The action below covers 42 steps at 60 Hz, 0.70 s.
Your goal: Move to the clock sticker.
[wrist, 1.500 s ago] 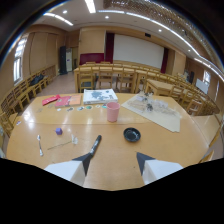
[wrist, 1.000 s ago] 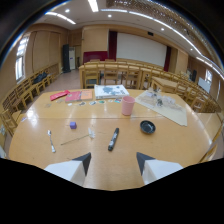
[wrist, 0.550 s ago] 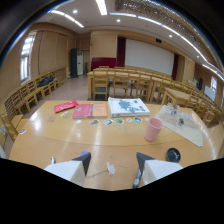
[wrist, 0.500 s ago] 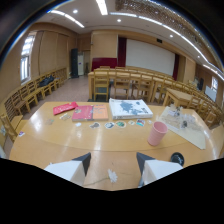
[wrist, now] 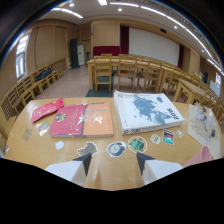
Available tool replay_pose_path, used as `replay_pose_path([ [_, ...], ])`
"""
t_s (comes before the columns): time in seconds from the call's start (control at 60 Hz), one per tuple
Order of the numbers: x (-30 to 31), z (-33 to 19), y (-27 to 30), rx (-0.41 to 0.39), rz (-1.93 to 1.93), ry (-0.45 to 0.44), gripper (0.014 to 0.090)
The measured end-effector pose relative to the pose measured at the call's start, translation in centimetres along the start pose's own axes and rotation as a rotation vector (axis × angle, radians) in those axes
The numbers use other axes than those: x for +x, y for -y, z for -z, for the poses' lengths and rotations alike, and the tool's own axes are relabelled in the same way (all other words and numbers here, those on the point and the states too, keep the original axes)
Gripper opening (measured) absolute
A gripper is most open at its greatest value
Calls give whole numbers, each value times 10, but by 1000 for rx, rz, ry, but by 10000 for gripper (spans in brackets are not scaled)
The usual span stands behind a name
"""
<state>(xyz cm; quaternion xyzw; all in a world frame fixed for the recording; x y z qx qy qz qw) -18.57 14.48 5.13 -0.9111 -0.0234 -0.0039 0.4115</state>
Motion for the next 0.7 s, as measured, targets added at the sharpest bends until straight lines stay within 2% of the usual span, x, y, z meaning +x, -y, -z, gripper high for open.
replay_pose_path([
  [0.183,1,-19,-3,-22,-7,2,858],
  [0.7,3,-24,-5,-35,20,1,855],
])
